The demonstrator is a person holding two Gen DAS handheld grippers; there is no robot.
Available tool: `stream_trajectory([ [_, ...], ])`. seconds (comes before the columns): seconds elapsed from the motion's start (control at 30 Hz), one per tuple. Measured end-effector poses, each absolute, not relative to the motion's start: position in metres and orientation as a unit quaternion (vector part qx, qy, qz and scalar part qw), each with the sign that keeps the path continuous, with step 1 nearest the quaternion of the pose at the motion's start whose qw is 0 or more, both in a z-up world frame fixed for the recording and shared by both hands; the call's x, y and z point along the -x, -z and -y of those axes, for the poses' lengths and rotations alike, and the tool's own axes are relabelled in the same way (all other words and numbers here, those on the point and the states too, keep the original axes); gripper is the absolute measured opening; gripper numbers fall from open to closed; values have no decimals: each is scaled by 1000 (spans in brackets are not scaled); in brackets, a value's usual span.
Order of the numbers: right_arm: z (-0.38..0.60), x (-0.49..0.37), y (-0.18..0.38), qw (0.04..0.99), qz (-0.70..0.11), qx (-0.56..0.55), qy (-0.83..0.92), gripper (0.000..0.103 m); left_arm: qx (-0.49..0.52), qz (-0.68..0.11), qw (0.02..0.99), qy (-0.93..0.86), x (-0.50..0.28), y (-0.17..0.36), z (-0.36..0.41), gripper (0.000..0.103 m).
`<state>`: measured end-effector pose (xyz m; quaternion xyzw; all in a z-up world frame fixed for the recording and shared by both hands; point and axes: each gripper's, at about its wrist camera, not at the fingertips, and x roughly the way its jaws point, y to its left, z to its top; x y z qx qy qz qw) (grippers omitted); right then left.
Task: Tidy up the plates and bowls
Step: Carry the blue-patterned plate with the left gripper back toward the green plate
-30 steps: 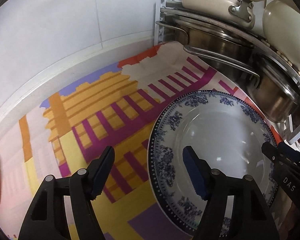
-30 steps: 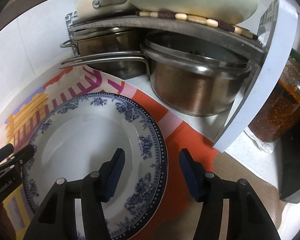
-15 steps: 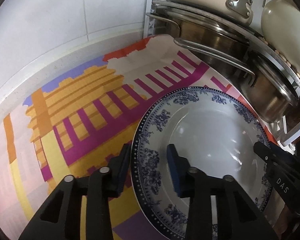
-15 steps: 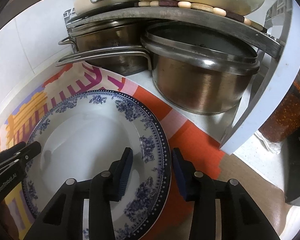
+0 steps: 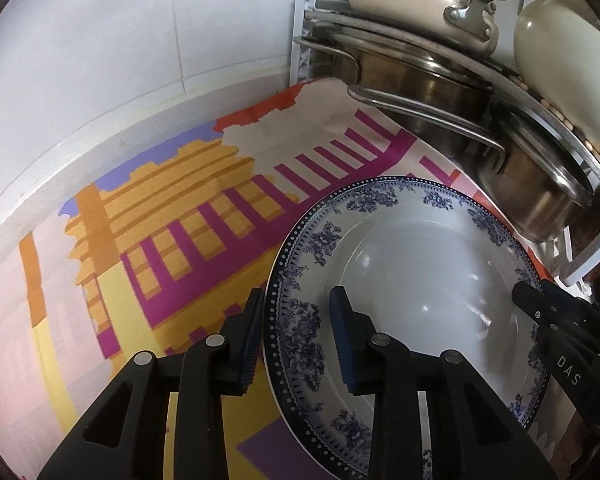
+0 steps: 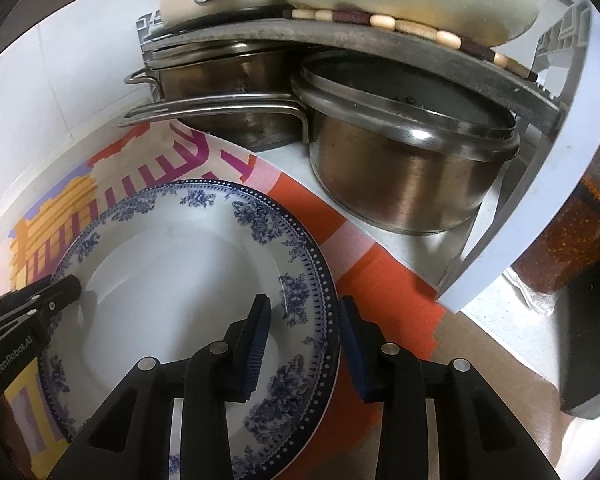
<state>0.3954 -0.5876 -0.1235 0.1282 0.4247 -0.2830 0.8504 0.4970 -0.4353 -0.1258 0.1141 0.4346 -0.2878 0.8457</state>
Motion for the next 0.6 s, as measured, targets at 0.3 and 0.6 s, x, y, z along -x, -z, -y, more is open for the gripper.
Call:
stream_trajectory([
  [0.3, 567, -385, 106, 858, -423, -111, 269, 36, -108, -420, 858, 275, -478, 105, 404, 33],
  [0.6, 529, -369, 79, 868, -423, -96, 241, 36, -92, -408, 873, 249, -454, 81, 357, 33],
])
